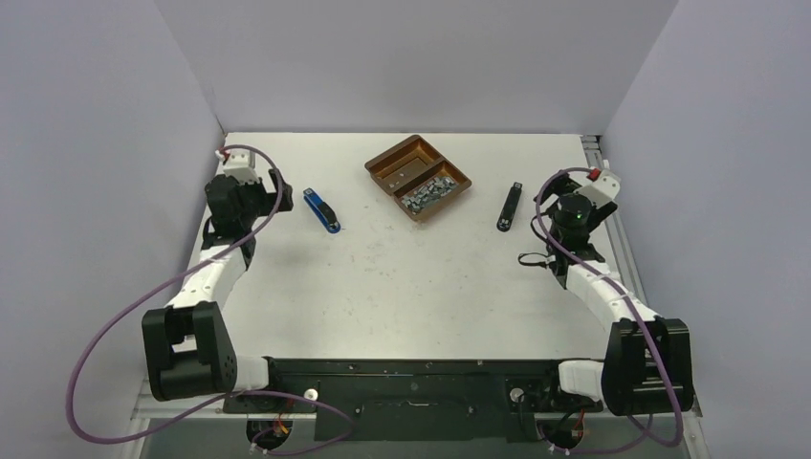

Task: Load the staples into the stapler

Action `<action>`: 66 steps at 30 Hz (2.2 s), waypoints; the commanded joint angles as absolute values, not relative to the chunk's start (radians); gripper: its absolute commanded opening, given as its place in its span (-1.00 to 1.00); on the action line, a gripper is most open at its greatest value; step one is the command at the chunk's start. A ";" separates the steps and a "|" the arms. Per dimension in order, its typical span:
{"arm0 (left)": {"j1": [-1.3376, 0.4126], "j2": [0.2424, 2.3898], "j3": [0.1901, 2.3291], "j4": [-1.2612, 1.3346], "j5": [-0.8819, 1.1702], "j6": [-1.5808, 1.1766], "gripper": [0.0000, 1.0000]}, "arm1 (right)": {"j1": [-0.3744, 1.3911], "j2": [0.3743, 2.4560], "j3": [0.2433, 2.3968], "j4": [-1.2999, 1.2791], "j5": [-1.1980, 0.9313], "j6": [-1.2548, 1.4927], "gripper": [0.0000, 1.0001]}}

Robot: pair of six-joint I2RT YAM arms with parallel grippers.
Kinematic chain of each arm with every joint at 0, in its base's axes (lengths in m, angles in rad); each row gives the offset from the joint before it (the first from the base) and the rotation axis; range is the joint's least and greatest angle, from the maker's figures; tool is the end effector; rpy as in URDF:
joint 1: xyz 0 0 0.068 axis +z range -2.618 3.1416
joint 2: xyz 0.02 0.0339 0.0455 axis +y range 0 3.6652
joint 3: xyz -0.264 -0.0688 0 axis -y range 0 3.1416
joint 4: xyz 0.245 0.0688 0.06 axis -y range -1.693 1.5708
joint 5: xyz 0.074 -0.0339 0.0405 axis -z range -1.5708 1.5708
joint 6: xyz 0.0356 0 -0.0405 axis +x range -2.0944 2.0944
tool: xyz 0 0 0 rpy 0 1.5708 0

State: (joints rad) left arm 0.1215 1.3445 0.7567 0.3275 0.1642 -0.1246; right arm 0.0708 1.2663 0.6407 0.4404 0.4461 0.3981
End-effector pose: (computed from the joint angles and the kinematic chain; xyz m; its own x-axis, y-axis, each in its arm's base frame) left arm 0.3018 0.0310 0.2568 -0.2581 -0.1550 -0.9536 0.0052 0.9868 -0.1618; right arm 0.2793 0.0044 0.2510 -0.0301 0.3485 -0.9368 0.4023 0.8622 0.3078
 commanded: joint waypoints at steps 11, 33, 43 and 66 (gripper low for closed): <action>-0.116 1.604 1.101 -0.135 0.032 -0.150 0.92 | 0.460 1.269 0.903 0.039 0.420 0.351 0.75; -0.195 1.822 1.205 -0.081 -0.137 -0.213 0.72 | 0.731 1.358 0.917 0.037 0.474 0.282 0.79; -0.244 1.840 1.212 -0.076 -0.177 -0.190 -0.17 | 0.750 1.386 0.917 0.044 0.456 0.288 0.87; -0.482 1.423 0.848 -0.313 -0.143 -0.322 -0.50 | 0.791 1.432 0.832 0.087 0.464 0.395 0.91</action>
State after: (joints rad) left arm -0.4644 1.4731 0.8913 -0.3019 -0.1745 -0.2546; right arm 0.7864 1.4208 0.8402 0.0563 0.4377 0.3538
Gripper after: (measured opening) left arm 0.293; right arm 0.954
